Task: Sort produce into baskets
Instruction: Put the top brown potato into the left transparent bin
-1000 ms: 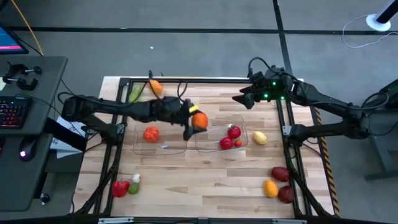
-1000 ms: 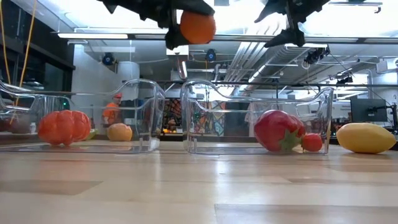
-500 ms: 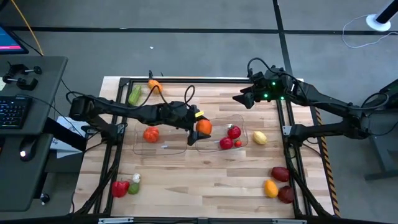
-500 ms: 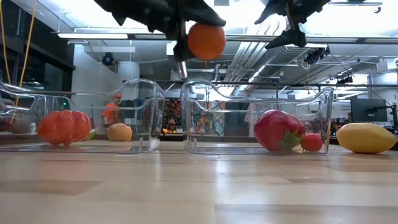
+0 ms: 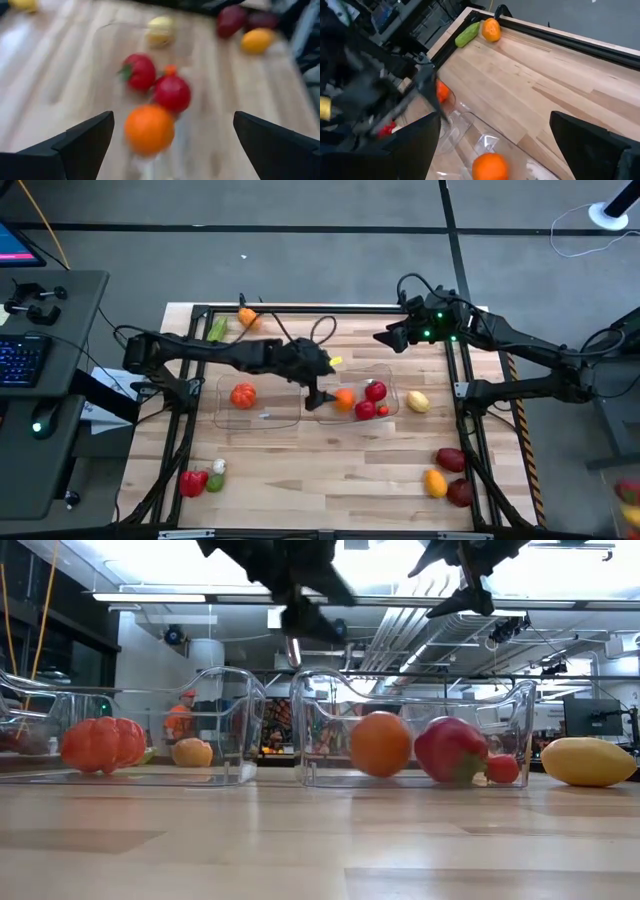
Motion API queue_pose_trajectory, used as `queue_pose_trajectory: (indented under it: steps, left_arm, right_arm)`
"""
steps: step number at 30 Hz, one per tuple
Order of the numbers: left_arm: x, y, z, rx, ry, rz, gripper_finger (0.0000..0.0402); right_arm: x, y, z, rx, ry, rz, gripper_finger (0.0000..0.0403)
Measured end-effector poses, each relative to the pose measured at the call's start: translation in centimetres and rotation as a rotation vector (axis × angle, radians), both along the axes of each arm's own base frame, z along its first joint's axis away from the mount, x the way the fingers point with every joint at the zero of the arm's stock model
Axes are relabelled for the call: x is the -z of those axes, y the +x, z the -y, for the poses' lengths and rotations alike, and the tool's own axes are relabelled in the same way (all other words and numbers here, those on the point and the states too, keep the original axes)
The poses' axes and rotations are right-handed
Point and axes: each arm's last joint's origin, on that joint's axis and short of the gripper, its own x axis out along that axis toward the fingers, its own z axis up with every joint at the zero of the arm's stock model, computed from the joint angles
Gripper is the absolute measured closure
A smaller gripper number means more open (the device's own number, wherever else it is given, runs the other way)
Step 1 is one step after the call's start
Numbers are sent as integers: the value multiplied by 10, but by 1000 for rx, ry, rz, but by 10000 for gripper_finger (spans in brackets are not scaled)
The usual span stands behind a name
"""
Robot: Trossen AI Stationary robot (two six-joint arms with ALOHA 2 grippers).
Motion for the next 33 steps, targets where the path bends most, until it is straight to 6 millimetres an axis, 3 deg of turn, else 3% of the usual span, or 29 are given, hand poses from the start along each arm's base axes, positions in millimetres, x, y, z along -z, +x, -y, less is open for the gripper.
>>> queue_pose_trajectory:
  steps: [4,7,10,12,15,18,20,26,33]
  left_arm:
    - [-2,-22,-13,-82,53,-150,2]
    - [4,-40,-26,-181,-17,-315,5]
    - [11,-57,-38,-256,-34,-399,36]
    - [9,-70,-44,-317,-11,-382,85]
    - [0,-95,-62,-463,51,-348,199]
    - [-12,-122,-96,-635,110,-321,342]
    - [-19,-142,-123,-757,84,-294,381]
    - [-11,-187,-185,-941,-81,-294,307]
    - [19,-187,-213,-920,-214,-340,195]
  right_arm:
    - [-2,3,-4,-16,-38,7,33]
    - [-4,5,-6,18,-78,21,33]
    - [-7,7,-6,52,-128,44,33]
    - [-9,9,-5,56,-168,49,33]
    - [-7,11,-3,67,-177,45,33]
    - [-2,17,0,92,-176,15,33]
    - [3,22,2,111,-180,-10,33]
    - [21,46,10,83,-149,-56,33]
    - [40,63,15,65,-58,-83,33]
